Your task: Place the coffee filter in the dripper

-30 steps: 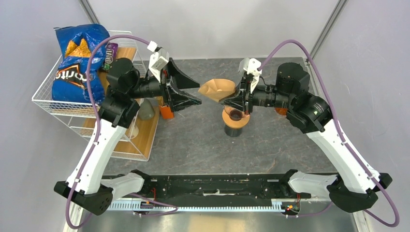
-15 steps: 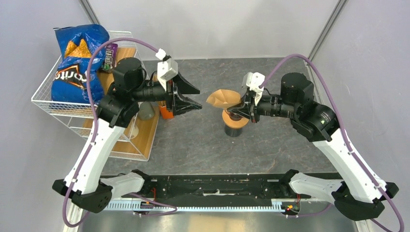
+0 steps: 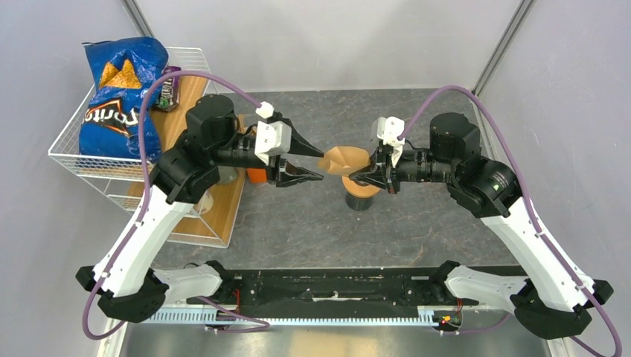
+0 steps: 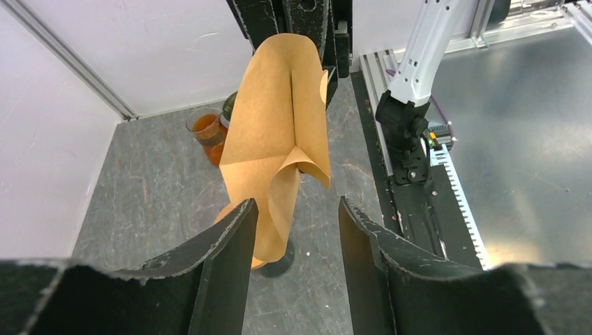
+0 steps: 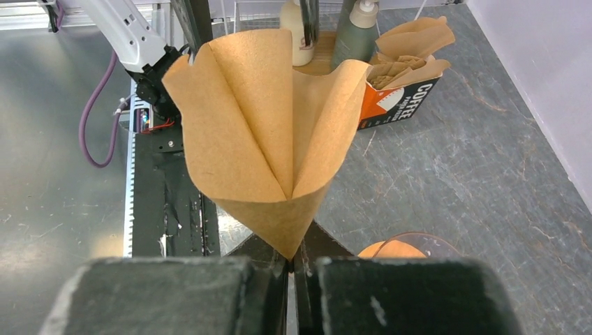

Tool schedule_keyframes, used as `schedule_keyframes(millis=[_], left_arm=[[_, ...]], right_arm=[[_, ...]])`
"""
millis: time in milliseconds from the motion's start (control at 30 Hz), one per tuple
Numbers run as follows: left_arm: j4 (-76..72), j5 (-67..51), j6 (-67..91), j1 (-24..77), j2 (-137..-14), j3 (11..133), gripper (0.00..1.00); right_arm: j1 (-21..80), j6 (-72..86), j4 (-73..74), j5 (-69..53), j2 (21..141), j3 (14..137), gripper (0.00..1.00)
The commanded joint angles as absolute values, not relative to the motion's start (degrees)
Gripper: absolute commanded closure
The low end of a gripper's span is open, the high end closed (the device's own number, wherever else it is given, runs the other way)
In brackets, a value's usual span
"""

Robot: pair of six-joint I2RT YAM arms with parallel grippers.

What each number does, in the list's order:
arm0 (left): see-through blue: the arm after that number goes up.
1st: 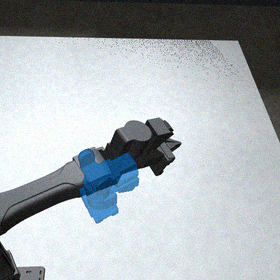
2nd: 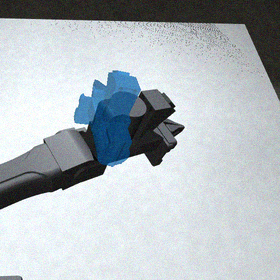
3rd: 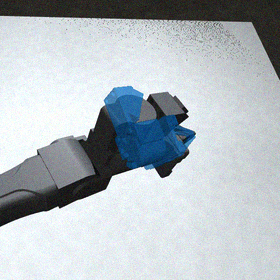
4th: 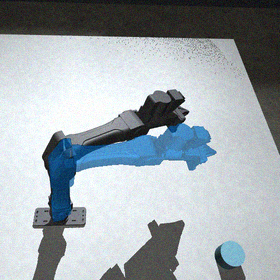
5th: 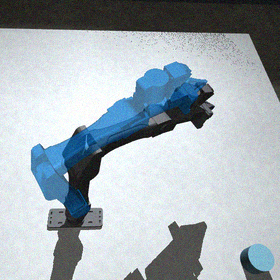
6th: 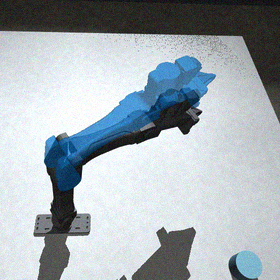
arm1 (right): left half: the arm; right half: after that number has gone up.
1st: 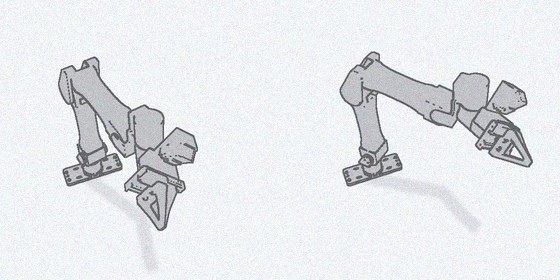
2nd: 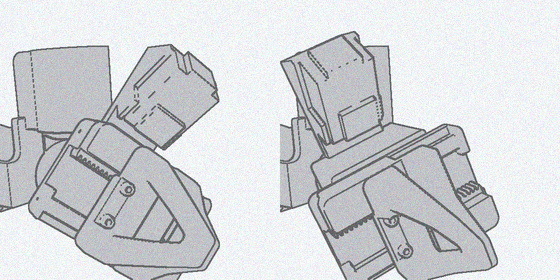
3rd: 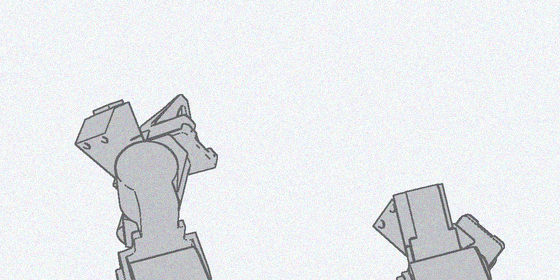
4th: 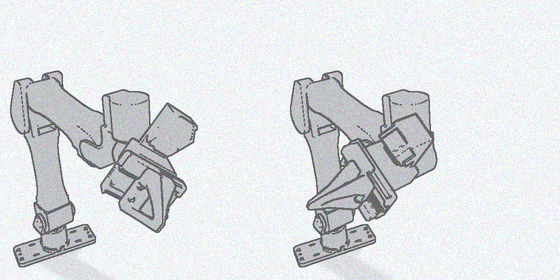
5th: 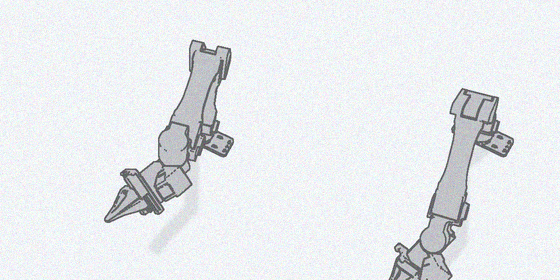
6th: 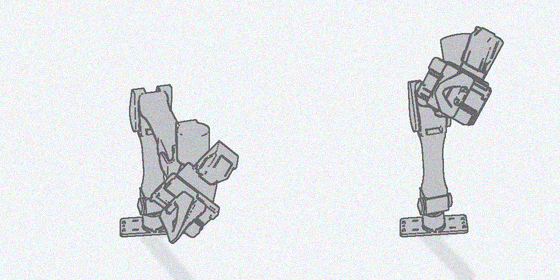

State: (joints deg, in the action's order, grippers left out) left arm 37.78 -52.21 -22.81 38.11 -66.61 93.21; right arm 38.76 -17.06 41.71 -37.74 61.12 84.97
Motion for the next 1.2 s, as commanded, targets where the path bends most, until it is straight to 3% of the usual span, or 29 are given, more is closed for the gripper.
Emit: schedule_keyframes(millis=[0, 133, 233, 300, 400, 633, 767, 833, 1167], left_arm=[[39.6, -49.3, -27.8, 41.2, -67.5, 94.8, 0.47], [40.8, -47.8, -28.9, 43.1, -68.1, 94.6, 0.58], [41.1, -46.9, -29.2, 43.3, -68.0, 94.1, 0.82], [41.2, -46.2, -29.6, 43.3, -67.6, 93.5, 0.98], [41.2, -44.8, -28.4, 43.3, -66.9, 93.2, 0.98], [43.3, -46.0, -26.9, 43.2, -66.3, 93.3, 0.98], [43.5, -44.0, -25.0, 43.3, -68.0, 95.0, 0.98], [45.6, -43.3, -25.1, 43.4, -70.4, 97.5, 0.98], [50.8, -28.5, -39.1, 49.1, -77.8, 103.0, 0.98]], right_arm=[[38.8, -17.8, 40.9, -39.7, 60.8, 85.6, 0.94], [38.9, -17.3, 40.8, -40.5, 60.8, 85.8, 0.94], [38.9, -17.0, 41.0, -40.6, 60.5, 85.9, 0.87], [38.9, -16.5, 41.3, -40.5, 60.3, 86.0, 0.73], [39.0, -16.1, 42.5, -39.5, 59.9, 86.2, 0.6], [38.8, -17.9, 48.1, -34.7, 58.8, 87.3, 0.57], [38.7, -16.7, 51.1, -29.1, 59.2, 88.9, 0.36], [38.5, -14.0, 51.3, -25.0, 59.2, 89.5, 0.31], [27.2, -1.2, 53.3, -17.2, 58.0, 91.8, 0.24]])
